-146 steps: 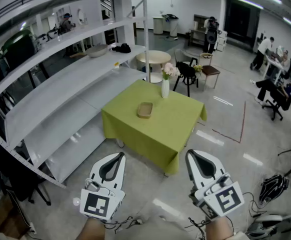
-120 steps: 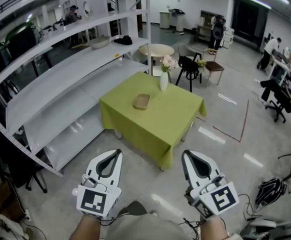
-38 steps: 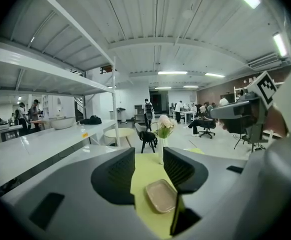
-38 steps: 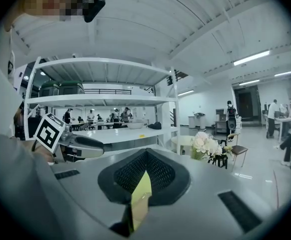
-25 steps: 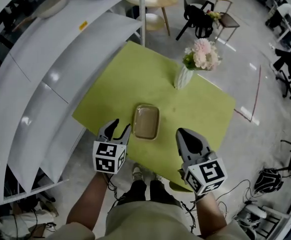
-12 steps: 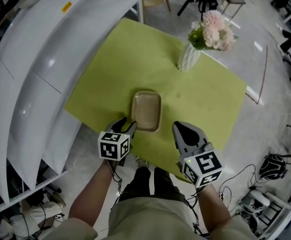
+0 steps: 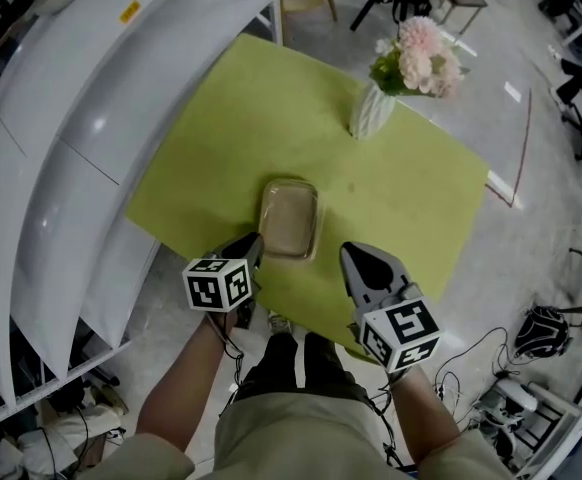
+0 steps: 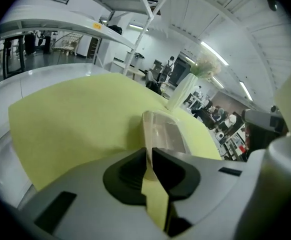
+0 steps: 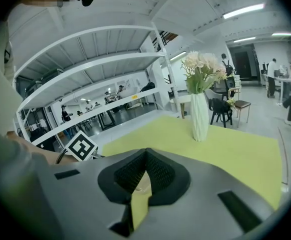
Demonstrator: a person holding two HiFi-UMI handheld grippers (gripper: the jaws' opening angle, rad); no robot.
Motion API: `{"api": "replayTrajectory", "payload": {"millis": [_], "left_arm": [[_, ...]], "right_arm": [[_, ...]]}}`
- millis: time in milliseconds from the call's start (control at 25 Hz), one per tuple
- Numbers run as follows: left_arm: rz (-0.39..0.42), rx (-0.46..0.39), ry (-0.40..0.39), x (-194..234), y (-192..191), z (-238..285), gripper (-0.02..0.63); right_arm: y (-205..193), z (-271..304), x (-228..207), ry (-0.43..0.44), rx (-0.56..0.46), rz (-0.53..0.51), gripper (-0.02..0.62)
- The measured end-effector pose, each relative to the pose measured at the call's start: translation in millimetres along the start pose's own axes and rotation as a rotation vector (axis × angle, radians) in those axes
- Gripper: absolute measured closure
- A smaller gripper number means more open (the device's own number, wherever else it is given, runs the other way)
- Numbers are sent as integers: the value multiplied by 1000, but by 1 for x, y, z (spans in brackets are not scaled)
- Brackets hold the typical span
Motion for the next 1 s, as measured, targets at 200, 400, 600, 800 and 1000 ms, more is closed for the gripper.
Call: {"api": "replayTrajectory", "payload": {"millis": [200, 400, 600, 800, 1000], "left_arm": [[-17, -48, -5, -3, 7, -12, 576], [6, -150, -35, -24, 33, -46, 585], [35, -281, -76, -51, 67, -100, 586], [83, -426, -108, -81, 101, -160, 586], [141, -571, -130, -114, 124, -225, 586]], "right_arm": [[6, -13, 5, -8, -19, -17, 589], [21, -35, 9, -32, -56, -40, 589], [57, -66, 15, -68, -131, -85, 589], [100, -101, 24, -86, -242, -142, 589], [139, -140, 43, -95, -341, -198, 589]]}}
Point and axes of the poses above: the fingertips, and each gripper's own axes: z forward along the fingers, x to its left, y out of its top, the point moved 5 cm from there along -z, backward along the fingers, and after that the axes turned 7 degrees about -z, right-handed, at the moved point
